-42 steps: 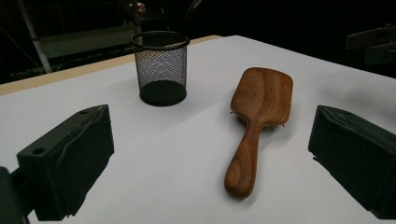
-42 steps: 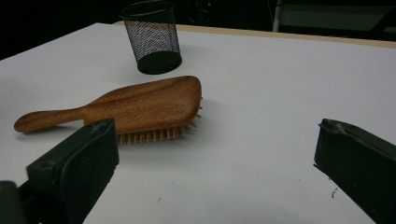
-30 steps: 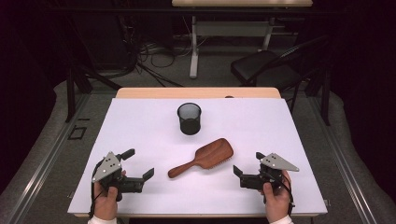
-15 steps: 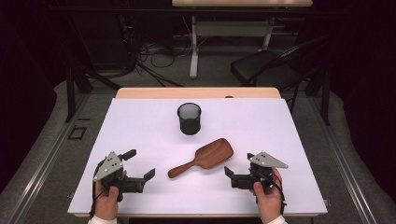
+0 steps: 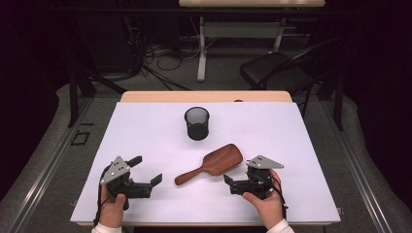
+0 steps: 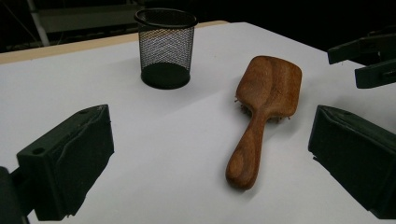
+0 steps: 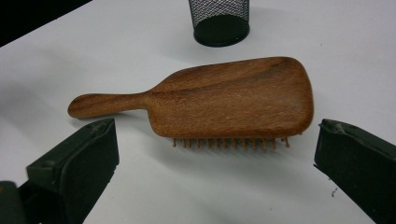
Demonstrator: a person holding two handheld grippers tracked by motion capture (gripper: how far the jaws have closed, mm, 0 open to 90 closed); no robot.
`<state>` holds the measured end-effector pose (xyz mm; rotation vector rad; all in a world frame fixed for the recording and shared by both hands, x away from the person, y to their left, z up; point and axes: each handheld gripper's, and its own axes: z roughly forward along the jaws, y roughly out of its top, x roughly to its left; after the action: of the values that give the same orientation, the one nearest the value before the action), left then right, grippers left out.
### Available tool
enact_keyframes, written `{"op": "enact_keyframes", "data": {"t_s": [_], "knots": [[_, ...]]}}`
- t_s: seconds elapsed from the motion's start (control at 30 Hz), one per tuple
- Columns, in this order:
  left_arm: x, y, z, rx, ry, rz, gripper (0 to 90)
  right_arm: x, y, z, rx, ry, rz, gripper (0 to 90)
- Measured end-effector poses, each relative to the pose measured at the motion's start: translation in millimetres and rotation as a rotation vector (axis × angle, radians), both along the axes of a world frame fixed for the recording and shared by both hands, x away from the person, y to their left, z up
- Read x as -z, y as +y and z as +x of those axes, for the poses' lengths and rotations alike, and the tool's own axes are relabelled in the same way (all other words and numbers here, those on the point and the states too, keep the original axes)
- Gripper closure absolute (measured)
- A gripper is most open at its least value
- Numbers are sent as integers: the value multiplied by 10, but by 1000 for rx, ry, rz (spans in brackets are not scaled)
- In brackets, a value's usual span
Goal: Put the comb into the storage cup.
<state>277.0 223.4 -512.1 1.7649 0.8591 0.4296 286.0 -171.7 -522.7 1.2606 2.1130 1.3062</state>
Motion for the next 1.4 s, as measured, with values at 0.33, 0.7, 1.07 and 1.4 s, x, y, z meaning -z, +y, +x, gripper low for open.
{"op": "enact_keyframes", "data": {"t_s": [0.33, 0.7, 1.07, 1.4], "knots": [[29, -1, 70, -39, 62, -17, 3, 21, 120, 81, -5, 23, -10, 0], [0, -26, 29, -37, 41, 17, 3, 49, 266, 128, -40, 21, -41, 1], [11, -68, 17, -48, 35, 72, 3, 69, 489, 208, -90, 18, -39, 144], [35, -80, 27, -65, 47, 88, 4, 62, 700, 277, -122, 9, -51, 336]]}}
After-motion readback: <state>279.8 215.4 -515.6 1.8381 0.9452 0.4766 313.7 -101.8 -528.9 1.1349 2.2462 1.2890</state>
